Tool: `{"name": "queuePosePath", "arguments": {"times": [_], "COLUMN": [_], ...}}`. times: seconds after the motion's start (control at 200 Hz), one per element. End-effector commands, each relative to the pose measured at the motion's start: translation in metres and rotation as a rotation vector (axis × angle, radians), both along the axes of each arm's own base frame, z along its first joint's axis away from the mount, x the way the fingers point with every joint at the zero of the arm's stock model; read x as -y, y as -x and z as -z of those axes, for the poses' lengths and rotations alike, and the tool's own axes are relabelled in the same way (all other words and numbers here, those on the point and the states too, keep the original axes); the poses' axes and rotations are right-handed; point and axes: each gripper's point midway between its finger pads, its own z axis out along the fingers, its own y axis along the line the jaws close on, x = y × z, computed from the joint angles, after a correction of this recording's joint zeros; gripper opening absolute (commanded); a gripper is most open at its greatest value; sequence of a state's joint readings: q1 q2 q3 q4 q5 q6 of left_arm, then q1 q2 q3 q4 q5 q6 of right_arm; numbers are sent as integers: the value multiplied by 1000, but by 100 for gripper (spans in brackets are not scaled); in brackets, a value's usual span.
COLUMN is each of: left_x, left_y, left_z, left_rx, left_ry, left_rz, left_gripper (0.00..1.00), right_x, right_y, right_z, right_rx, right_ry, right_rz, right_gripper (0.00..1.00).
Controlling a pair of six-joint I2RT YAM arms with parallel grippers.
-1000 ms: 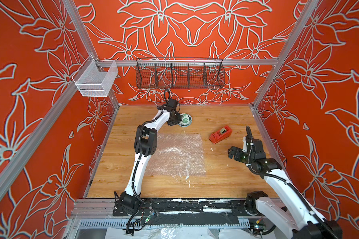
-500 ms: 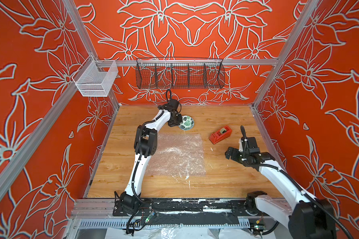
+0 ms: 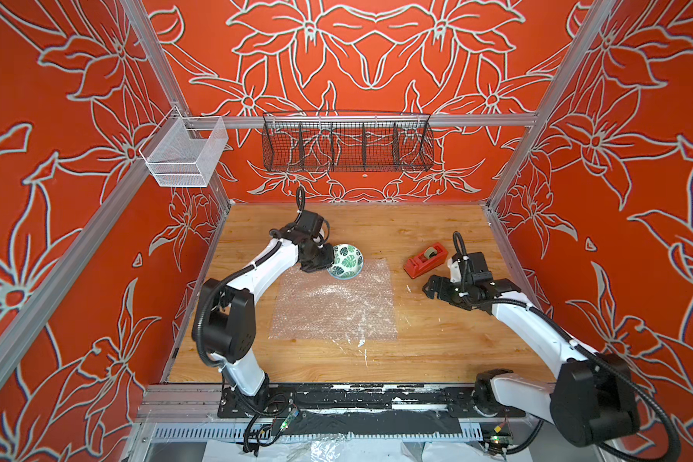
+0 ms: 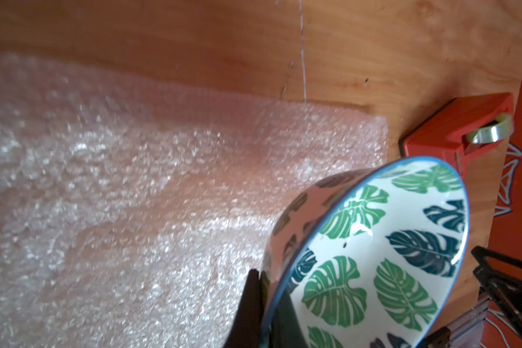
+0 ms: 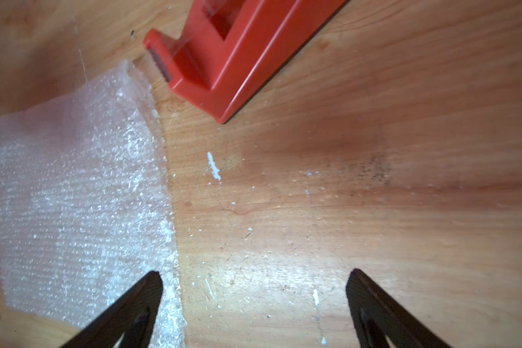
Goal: Wrap bowls in bubble wrap
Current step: Pick up the bowl from the center of the board, then place the bowl on the bubble wrap.
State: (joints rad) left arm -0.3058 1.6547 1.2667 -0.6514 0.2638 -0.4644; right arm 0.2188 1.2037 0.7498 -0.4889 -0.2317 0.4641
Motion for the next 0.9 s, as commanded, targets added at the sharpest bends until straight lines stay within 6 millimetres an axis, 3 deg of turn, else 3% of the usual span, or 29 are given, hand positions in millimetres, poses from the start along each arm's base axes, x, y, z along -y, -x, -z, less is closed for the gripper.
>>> {"name": "queuePosePath", "arguments": {"times": [0.0,0.22,0.891], "left_x": [5,1,-3], "left_y": [14,27,36], "left_z": [4,18,58], "left_rx": [14,9,-64], "left_ry": [41,41,3], "left_rz": [7,9,24], "left_gripper": [0,0,0], "right_x": [-24,-58,-85], "right_y": [6,27,69], "right_z": [-5,0,24], "right_rx": [-1,-31,-80], "right_ry": [-21,-2,-3], "right_rz": [-75,-165,-227], "right_gripper": [98,97,97]}}
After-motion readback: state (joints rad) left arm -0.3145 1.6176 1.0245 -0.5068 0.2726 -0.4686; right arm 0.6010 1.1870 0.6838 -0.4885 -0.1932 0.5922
